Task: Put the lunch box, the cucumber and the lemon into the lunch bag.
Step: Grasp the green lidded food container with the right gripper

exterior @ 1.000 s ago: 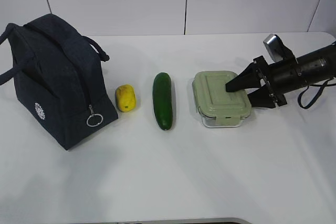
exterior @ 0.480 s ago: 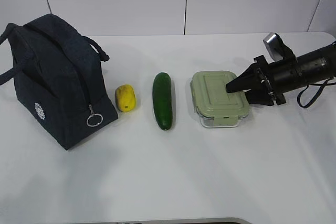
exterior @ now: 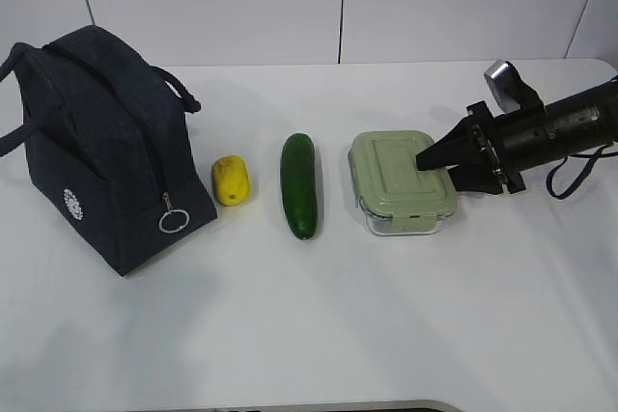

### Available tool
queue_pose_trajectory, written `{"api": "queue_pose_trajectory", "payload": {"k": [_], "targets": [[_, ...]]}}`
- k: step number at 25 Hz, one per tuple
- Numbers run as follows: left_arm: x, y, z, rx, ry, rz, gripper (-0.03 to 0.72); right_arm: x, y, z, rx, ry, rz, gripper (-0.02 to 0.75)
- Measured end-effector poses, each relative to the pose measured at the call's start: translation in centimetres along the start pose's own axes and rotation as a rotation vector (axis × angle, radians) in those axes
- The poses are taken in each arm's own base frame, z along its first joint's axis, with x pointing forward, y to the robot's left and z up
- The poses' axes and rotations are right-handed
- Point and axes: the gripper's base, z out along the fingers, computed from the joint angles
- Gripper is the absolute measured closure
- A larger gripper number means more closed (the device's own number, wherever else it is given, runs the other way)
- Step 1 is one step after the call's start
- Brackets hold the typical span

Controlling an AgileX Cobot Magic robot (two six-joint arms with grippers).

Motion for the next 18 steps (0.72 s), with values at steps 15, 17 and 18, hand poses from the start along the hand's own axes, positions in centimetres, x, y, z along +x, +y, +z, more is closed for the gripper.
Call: {"api": "queue_pose_trajectory", "payload": {"k": [15, 17, 18], "targets": [[0.0, 0.0, 0.0, 0.0, 0.0, 0.0, 0.3, 0.0, 0.0, 0.0, 0.0, 0.0, 0.0, 0.321], [0.0, 0.0, 0.0, 0.0, 0.0, 0.0, 0.3, 0.0, 0.0, 0.0, 0.0, 0.0, 0.0, 0.321], [0.0, 0.0, 0.0, 0.0, 0.0, 0.0, 0.3, 0.0, 0.0, 0.0, 0.0, 0.0, 0.0, 0.321]]}}
